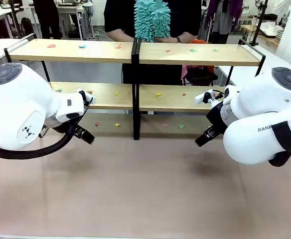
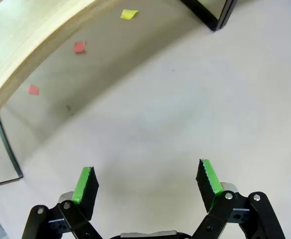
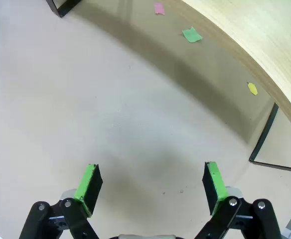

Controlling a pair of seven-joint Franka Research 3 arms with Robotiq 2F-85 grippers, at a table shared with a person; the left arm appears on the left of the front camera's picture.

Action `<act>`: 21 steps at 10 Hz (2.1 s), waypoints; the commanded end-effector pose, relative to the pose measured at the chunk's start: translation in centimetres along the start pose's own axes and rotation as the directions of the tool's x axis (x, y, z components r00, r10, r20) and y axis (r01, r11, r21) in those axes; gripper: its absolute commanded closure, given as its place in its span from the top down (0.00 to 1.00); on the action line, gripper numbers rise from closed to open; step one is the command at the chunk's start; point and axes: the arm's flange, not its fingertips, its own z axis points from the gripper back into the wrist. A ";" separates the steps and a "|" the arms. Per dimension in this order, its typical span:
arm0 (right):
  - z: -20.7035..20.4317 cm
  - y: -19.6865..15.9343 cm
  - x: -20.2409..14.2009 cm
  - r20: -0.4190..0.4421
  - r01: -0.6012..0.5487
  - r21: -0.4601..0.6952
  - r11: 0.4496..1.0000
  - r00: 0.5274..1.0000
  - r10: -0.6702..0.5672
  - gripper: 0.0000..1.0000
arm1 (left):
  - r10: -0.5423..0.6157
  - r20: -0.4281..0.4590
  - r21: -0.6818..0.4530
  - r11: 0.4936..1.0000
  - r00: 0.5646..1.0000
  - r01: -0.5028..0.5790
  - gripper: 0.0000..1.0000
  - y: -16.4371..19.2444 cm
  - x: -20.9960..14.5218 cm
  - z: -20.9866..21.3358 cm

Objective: Clean the shelves.
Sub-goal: Pick up the Duster when the human hands it over.

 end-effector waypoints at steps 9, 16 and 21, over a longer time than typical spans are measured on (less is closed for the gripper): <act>0.0 0.0 0.0 0.000 0.000 0.000 1.000 1.000 0.000 1.00 | 0.000 0.003 0.001 1.000 1.000 0.000 1.00 0.0 0.0 0.1; 0.0 0.0 0.0 0.000 0.000 0.000 1.000 1.000 0.000 1.00 | 0.000 0.003 0.001 1.000 1.000 0.000 1.00 0.0 0.0 0.1; 0.0 0.0 0.0 0.000 -0.001 0.000 1.000 1.000 0.001 1.00 | -0.038 -0.037 -0.147 0.989 0.999 0.032 1.00 -0.8 0.0 1.6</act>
